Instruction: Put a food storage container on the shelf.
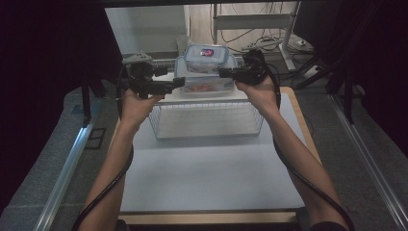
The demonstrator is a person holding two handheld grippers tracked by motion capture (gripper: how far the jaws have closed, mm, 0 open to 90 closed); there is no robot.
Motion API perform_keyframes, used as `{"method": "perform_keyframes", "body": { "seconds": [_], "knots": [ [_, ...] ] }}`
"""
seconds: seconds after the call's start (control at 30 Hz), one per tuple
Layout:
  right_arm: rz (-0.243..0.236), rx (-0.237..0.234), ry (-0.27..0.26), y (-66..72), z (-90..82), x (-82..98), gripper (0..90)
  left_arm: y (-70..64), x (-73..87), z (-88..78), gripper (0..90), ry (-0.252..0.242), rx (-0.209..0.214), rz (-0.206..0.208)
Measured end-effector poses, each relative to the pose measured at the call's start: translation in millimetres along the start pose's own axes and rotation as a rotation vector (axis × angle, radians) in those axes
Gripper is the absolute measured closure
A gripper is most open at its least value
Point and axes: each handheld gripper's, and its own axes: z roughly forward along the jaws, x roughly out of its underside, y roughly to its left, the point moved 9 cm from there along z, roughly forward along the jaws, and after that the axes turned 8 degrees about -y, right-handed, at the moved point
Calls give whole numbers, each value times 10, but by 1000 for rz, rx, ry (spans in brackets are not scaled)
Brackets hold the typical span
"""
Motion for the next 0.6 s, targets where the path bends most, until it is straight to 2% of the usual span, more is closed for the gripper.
{"method": "perform_keyframes", "body": {
  "seconds": [0.17,0.33,0.47,0.6],
  "knots": [
    [5,18,3,-58,-9,-11,888,-9,31,-8,117,3,0,4],
    [40,26,-4,-145,-13,-11,888,-13,63,12,116,10,2,4],
    [44,41,-7,-195,-11,-6,888,-20,73,31,115,11,4,6],
    [29,34,-28,-164,-44,-4,884,-48,101,19,118,15,6,17]
  ]
}}
